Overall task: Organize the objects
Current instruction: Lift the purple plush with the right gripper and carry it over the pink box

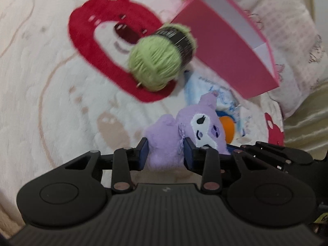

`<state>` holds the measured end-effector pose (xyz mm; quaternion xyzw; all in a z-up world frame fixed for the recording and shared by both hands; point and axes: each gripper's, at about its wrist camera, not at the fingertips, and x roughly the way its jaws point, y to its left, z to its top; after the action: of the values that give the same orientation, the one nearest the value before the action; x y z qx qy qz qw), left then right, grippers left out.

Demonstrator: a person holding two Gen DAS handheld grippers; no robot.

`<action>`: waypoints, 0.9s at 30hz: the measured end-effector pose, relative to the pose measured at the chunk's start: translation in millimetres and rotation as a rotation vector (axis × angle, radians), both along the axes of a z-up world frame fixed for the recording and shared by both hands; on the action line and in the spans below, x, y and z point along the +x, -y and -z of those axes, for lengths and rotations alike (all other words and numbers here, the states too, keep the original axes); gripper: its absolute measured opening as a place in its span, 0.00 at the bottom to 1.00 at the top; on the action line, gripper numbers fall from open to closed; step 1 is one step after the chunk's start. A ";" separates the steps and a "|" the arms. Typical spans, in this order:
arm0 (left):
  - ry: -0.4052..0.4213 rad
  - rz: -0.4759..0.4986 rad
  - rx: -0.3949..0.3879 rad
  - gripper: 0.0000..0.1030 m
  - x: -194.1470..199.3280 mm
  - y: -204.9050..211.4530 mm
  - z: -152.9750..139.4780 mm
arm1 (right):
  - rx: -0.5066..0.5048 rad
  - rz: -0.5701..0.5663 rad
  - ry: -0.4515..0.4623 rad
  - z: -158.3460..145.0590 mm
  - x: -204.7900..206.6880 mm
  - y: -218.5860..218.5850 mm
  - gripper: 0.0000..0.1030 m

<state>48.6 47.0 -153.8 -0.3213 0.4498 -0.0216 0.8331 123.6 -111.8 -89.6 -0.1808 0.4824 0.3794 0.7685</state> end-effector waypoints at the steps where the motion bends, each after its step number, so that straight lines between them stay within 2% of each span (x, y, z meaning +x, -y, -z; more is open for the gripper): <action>1: 0.018 0.010 0.028 0.33 1.8 3.7 -3.2 | 0.000 0.007 0.017 -3.1 -0.3 -1.5 0.45; 3: 0.035 0.023 0.050 0.33 6.7 7.1 -7.6 | -0.006 0.023 0.044 -9.0 -1.6 -3.4 0.45; 5: 0.055 0.030 0.039 0.33 11.1 6.3 -13.2 | -0.001 0.031 0.077 -16.4 -4.6 -2.8 0.45; 8: 0.081 0.044 0.017 0.33 11.8 5.8 -24.8 | 0.055 0.049 0.103 -27.4 -4.7 8.6 0.45; 15: 0.181 0.077 0.145 0.33 13.0 11.0 -80.4 | 0.201 0.083 0.160 -62.3 -3.3 24.1 0.44; 21: 0.237 0.103 0.182 0.33 20.3 19.9 -118.4 | 0.308 0.133 0.189 -87.3 0.0 40.5 0.40; 27: 0.263 0.131 0.224 0.33 45.0 26.7 -159.6 | 0.382 0.163 0.207 -115.7 17.1 51.8 0.39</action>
<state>93.5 20.3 5.8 -0.1909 0.3568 -0.0675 0.9120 140.7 -163.6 26.1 -0.0303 0.3333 0.3801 0.8623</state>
